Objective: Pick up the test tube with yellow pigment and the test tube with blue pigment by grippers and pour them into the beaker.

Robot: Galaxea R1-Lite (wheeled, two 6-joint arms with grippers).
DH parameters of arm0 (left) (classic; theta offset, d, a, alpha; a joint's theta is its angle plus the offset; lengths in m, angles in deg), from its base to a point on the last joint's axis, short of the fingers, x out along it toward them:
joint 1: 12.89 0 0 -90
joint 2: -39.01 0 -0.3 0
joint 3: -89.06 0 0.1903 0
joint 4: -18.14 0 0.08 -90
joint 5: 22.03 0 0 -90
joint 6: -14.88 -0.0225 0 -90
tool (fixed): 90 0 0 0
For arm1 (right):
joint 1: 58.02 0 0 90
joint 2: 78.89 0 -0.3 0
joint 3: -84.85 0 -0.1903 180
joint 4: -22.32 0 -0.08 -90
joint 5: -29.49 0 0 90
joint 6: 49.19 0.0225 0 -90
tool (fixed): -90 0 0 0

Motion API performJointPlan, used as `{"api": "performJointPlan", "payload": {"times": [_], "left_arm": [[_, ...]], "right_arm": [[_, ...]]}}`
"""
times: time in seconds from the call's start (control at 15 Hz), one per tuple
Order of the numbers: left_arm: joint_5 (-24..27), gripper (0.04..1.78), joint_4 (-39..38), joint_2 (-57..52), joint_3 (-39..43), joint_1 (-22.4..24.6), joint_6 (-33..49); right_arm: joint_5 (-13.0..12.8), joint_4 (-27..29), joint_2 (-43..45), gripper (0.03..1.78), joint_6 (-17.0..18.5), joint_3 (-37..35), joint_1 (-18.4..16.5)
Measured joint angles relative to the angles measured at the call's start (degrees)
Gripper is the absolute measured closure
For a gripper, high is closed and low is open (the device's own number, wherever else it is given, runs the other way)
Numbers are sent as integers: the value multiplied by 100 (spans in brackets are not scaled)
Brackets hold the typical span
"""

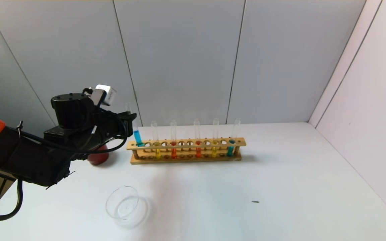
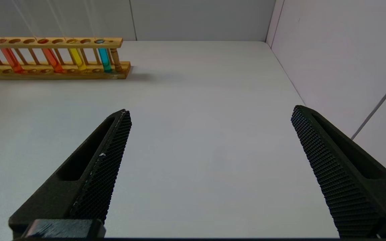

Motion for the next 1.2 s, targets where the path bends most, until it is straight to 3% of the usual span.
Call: {"api": "performJointPlan", "payload": {"times": [0.73,1.2], "left_arm": [[-30,152,468,-346,-241,-46,-10],[268,152,2544,-1530,-289,73,-514]], "right_arm": [[-2,0,0,7,0,0,0],[-2,0,0,7,2,0,0]]}}
